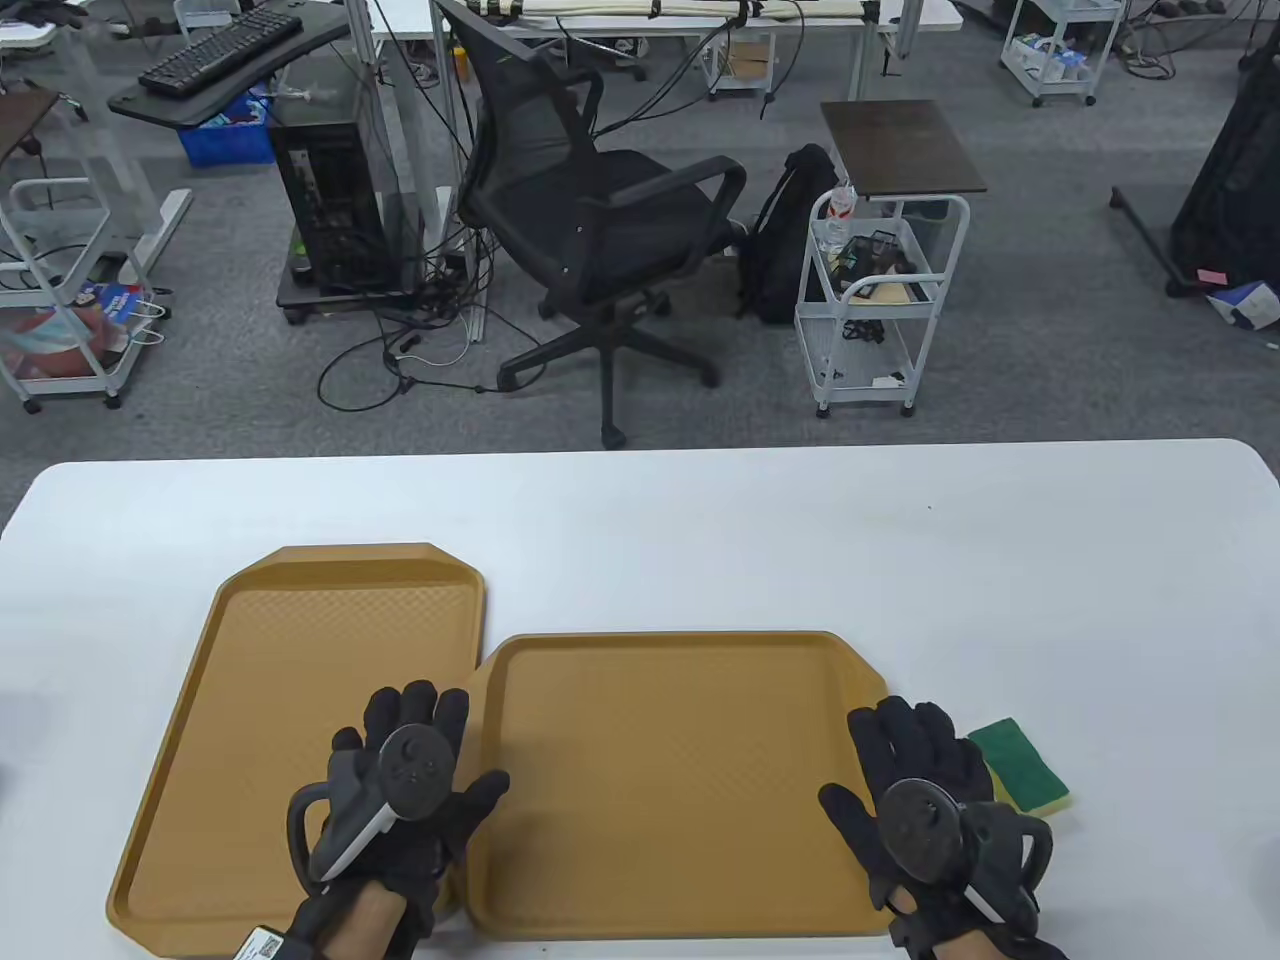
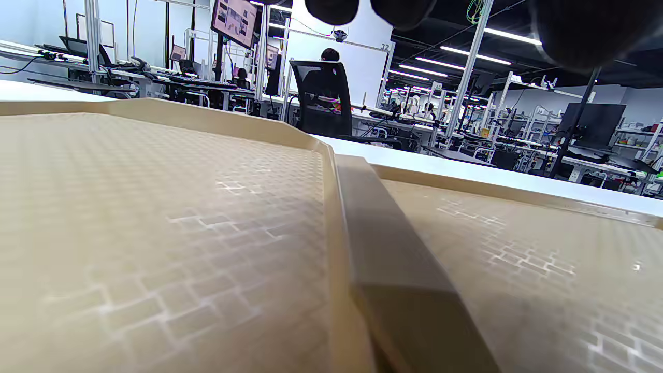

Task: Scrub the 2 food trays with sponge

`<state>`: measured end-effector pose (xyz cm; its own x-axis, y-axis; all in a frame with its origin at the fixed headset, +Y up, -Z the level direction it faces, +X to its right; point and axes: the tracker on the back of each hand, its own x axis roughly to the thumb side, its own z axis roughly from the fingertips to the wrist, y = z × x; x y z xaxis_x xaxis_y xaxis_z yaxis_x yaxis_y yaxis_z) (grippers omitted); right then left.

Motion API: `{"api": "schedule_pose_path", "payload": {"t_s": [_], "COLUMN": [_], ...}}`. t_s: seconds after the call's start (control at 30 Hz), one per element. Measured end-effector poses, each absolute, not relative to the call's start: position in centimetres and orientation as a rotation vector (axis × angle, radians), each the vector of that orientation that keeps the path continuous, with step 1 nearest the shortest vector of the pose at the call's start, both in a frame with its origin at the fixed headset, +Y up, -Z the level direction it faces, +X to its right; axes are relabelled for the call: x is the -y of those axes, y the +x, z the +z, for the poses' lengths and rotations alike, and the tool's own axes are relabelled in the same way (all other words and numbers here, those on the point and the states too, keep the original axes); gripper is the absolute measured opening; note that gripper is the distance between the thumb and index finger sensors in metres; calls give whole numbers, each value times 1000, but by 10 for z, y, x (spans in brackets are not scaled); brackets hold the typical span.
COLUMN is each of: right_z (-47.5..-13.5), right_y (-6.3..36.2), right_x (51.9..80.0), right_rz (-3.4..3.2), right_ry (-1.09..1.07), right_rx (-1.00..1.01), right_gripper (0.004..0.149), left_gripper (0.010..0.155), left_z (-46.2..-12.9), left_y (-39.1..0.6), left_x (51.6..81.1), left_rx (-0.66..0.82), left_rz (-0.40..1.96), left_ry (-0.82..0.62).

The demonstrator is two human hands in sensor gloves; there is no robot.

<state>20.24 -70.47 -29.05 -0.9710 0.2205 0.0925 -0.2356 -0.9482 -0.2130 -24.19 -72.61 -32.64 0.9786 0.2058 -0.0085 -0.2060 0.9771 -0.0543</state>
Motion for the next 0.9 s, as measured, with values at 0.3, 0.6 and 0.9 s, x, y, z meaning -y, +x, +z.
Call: {"api": "schedule_pose_path", "payload": {"t_s": [0.3, 0.6, 0.9], "right_z": [-295, -315, -323], "right_y": [219, 296, 338], "right_x": [701, 735, 772], "right_rz": [2889, 2790, 2715], "right_ry": [-45, -677, -885], "right_rx": [284, -53, -165], "right_gripper": [73, 78, 74], "left_gripper": [88, 88, 88], "left_z": [-325, -324, -324], "left_y": [-241, -247, -246], "left_x": [727, 722, 727], "left_rx": [-1, -7, -7], "left_rz": [213, 276, 253], "left_ry": [-60, -67, -83]}}
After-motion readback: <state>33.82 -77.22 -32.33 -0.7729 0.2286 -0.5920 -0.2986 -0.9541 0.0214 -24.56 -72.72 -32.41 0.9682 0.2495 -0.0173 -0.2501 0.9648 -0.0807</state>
